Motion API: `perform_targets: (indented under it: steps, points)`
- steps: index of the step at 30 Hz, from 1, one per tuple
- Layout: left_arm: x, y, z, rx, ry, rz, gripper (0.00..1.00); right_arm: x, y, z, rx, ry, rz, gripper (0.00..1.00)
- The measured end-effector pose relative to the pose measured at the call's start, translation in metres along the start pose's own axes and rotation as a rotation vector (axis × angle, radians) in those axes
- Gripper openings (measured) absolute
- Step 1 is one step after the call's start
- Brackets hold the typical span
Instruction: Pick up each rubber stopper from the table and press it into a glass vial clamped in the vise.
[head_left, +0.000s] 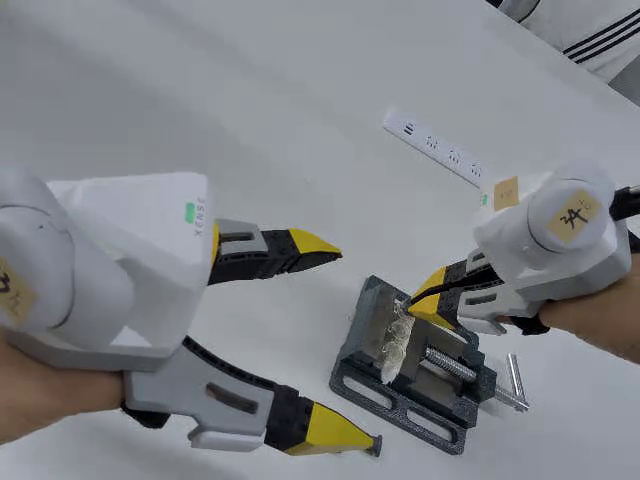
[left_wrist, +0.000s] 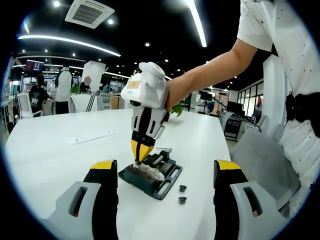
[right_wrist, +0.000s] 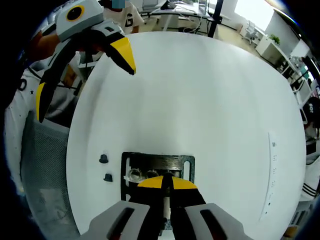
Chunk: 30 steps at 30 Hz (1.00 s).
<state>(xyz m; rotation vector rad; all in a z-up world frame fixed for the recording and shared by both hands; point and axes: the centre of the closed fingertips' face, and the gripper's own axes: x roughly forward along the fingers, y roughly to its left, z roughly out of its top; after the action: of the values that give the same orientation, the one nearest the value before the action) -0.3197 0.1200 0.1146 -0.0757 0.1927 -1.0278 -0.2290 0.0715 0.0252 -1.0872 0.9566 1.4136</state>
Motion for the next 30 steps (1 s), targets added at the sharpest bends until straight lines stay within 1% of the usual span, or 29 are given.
perform_targets:
  steps: [5, 15, 21, 24, 26, 27, 28, 29, 30]
  points:
    - [0.0008, 0.0009, 0.0006, -0.001, 0.0, 0.0, 0.77, 0.0004, -0.0003, 0.0001, -0.003, 0.0, -0.002, 0.0]
    - [0.0025, -0.0008, 0.0016, 0.003, 0.0, -0.007, 0.77, 0.0014, -0.0011, 0.0002, 0.0, 0.0, -0.01, 0.0]
    - [0.0042, -0.0055, 0.0025, 0.007, 0.003, -0.019, 0.77, 0.0017, -0.0012, 0.0011, -0.002, 0.006, -0.015, 0.0]
    - [0.0045, -0.0071, 0.0027, 0.013, 0.01, -0.022, 0.77, 0.0006, 0.0004, 0.0004, 0.01, -0.007, -0.023, 0.0]
    - [0.0038, -0.007, 0.0038, 0.013, 0.012, -0.022, 0.77, -0.0002, 0.0013, 0.0007, -0.01, -0.018, -0.034, 0.0]
    - [0.0033, -0.0067, 0.0039, 0.016, 0.013, -0.021, 0.77, -0.0006, 0.0006, 0.0006, 0.007, -0.023, -0.034, 0.0]
    - [0.0024, -0.0063, 0.0033, 0.017, 0.019, -0.018, 0.77, -0.001, 0.0004, 0.0017, 0.046, -0.032, -0.034, 0.0]
    - [0.0018, -0.0062, 0.0029, 0.018, 0.023, -0.018, 0.77, -0.0011, 0.0006, 0.0018, 0.033, -0.032, -0.036, 0.0]
    - [0.0012, -0.0062, 0.0029, 0.019, 0.025, -0.017, 0.77, -0.0005, 0.0014, 0.0024, -0.001, -0.035, -0.044, 0.0]
